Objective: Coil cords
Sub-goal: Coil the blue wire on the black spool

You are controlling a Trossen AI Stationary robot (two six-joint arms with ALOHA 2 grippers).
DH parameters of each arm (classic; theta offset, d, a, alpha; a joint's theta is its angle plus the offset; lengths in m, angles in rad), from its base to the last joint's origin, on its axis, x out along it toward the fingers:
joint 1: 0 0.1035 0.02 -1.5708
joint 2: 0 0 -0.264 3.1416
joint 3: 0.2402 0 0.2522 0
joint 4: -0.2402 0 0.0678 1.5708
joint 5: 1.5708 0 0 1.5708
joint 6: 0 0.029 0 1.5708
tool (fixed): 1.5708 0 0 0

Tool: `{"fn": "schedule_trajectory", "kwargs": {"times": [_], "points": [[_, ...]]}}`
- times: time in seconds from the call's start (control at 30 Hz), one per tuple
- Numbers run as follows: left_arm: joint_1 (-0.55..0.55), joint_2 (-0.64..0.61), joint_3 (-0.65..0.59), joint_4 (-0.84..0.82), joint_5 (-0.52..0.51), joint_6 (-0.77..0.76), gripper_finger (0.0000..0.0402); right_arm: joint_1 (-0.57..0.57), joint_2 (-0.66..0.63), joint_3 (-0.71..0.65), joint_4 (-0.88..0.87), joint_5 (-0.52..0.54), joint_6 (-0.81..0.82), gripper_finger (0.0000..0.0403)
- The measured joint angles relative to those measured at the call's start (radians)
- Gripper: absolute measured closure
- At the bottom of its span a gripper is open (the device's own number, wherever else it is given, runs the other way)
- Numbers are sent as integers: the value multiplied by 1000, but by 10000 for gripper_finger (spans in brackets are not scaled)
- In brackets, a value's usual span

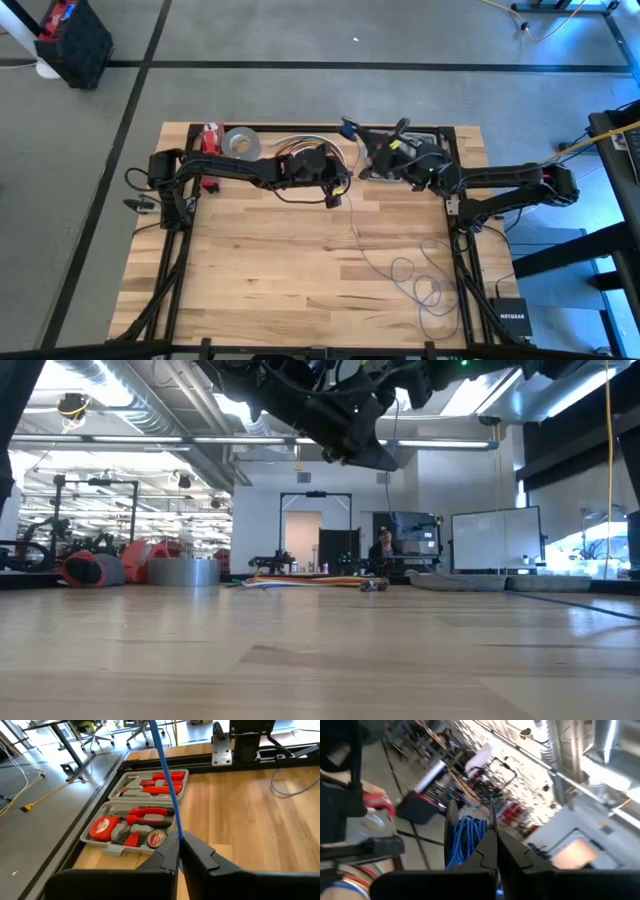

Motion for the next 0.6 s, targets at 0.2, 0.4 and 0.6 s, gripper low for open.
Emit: {"fn": "schedule_trajectory", "kwargs": {"times": [0.2, 0.4, 0.6], "points": [[0, 0, 0, -2, 0, 0, 394, 40, 40, 0, 78, 45, -130, 400], [0, 0, 0, -5, 0, -2, 394, 60, 45, 0, 97, 80, -190, 400], [3, 0, 0, -7, -5, -2, 394, 61, 45, 0, 91, 56, -34, 400]]}}
